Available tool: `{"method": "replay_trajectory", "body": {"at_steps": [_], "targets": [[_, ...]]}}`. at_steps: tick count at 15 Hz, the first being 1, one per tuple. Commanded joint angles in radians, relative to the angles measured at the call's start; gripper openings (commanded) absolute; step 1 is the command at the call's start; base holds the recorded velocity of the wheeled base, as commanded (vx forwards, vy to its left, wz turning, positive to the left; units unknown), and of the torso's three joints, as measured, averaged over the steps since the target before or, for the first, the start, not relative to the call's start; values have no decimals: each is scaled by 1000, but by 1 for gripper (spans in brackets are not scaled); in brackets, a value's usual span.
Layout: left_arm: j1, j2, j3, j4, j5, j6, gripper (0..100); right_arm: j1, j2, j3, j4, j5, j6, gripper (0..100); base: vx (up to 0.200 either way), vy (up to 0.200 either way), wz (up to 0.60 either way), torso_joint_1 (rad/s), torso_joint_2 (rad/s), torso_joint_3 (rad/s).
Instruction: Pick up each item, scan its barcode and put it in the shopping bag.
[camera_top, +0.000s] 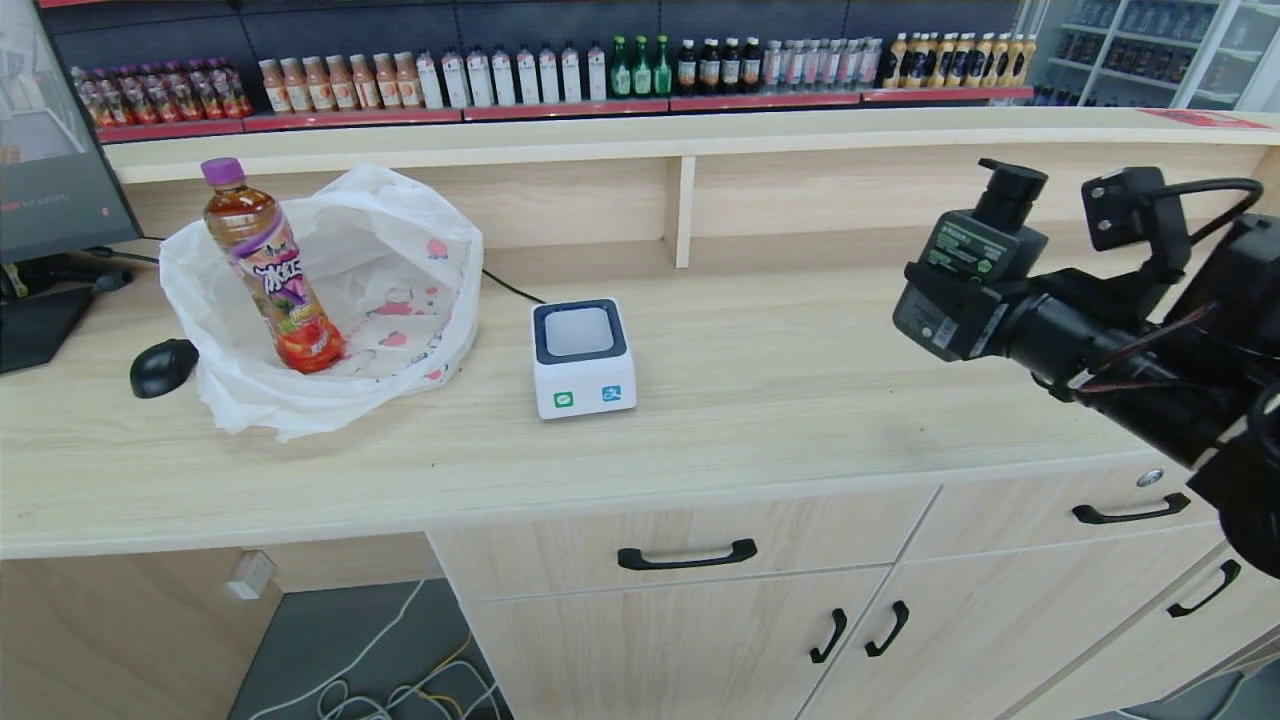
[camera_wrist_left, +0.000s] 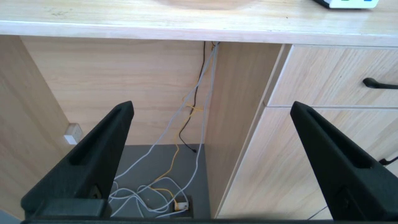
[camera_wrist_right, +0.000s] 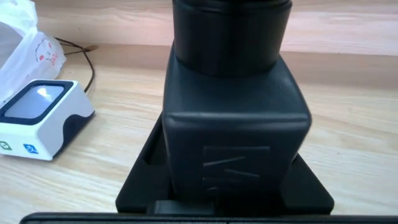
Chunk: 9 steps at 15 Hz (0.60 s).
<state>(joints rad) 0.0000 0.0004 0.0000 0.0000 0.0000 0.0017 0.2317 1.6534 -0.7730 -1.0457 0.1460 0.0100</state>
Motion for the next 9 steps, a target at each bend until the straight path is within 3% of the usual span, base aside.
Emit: {"method": "replay_trajectory", "body": {"at_steps": [1,5,9], "targets": [[0,0,0,0,0,0,100,-6,-139,101,0,0,-22,0,0,0,0,0,0,0],[0,0,0,0,0,0,100,-2,-234,212,0,17,-22,0,0,0,0,0,0,0],[0,0,0,0,0,0,100,0,-225,222,-2,161,41,0,0,0,0,0,0,0]]}}
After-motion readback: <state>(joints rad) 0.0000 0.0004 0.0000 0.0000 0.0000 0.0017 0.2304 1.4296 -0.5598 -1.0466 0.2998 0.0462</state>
